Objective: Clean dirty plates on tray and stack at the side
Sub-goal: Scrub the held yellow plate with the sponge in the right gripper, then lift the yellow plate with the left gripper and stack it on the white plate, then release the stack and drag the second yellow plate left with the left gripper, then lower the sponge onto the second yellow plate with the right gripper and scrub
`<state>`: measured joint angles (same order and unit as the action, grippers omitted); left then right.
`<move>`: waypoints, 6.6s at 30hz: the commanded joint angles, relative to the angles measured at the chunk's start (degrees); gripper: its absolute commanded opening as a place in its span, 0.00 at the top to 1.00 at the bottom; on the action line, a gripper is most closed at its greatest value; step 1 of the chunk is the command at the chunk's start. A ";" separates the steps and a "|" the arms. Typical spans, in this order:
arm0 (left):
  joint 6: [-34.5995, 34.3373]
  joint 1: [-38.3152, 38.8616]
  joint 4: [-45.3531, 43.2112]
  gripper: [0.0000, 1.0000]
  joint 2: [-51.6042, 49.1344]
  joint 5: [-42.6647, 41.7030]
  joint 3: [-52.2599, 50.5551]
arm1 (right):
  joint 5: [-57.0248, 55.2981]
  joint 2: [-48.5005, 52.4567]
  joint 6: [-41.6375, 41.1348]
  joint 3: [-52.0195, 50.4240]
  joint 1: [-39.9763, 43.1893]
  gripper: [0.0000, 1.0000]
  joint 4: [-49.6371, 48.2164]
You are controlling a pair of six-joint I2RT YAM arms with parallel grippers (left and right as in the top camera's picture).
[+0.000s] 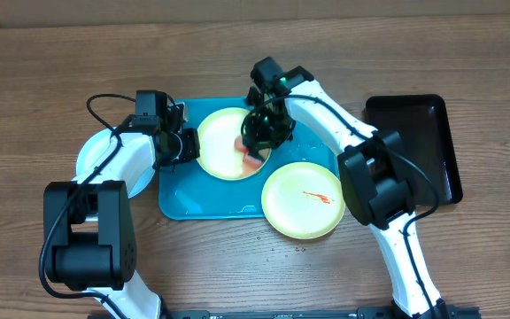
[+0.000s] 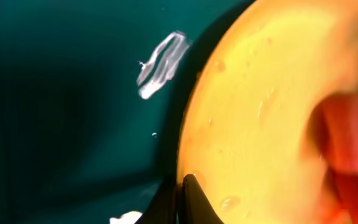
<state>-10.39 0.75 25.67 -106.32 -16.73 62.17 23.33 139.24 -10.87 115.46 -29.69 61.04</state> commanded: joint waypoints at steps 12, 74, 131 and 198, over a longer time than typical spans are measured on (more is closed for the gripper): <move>1.40 -0.52 1.44 0.96 -0.74 0.55 -0.20 | -0.24 1.05 -4.28 -0.33 -7.32 0.96 -12.83; -4.13 37.83 27.69 0.96 11.82 97.68 22.58 | 3.72 -31.56 0.90 4.79 27.58 0.96 15.63; 8.11 -22.91 38.45 0.67 2.78 -6.73 29.59 | 3.72 -31.56 0.68 4.76 27.52 0.96 16.26; 9.49 17.57 14.58 0.70 -6.97 27.21 16.74 | -0.87 -24.02 0.44 4.52 17.38 0.96 16.83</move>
<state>-0.95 18.02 40.66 -113.01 8.88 78.06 23.35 114.85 -10.48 119.85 -11.77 78.11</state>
